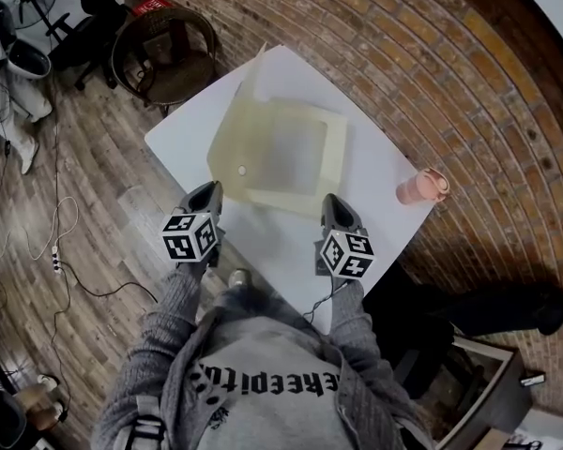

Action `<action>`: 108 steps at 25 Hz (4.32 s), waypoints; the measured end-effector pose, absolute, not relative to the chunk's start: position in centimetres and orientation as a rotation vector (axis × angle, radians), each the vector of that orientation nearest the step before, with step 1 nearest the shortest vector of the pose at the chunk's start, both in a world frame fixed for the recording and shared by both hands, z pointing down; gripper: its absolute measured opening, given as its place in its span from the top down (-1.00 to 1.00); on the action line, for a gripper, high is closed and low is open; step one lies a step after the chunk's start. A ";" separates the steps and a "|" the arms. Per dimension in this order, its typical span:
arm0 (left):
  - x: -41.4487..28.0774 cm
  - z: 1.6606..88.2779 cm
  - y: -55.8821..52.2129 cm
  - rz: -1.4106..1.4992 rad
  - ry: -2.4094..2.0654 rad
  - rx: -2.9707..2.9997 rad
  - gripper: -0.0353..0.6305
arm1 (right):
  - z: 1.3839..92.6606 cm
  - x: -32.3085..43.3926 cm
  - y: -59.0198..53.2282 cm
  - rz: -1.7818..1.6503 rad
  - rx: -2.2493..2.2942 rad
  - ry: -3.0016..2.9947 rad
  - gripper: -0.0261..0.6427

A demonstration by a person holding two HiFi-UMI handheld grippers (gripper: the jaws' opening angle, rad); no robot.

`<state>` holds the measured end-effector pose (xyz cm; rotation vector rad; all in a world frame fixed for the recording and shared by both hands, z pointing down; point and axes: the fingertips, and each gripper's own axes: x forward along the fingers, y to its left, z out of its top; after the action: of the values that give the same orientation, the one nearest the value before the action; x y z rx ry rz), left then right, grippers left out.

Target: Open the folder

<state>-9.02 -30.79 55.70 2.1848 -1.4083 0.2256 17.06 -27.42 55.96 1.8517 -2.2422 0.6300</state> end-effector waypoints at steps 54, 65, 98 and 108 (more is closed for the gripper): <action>-14.6 61.2 -32.6 0.598 -1.583 1.910 0.85 | 62.0 17.0 -26.6 0.734 1.683 -2.084 0.91; -13.2 58.9 -32.1 0.555 -1.597 2.028 0.85 | 59.7 16.2 -26.4 0.720 1.723 -2.153 0.91; -7.9 46.1 -24.4 0.210 -1.557 2.444 0.83 | 42.7 15.4 -21.6 0.278 1.825 -2.511 0.91; -6.9 39.7 -22.1 0.024 -1.605 2.550 0.82 | 37.9 15.8 -19.3 0.092 1.830 -2.576 0.91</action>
<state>-6.86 -22.13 39.70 2.5502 -1.6054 0.0239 15.81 -19.29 37.85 1.8301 -2.5755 0.0921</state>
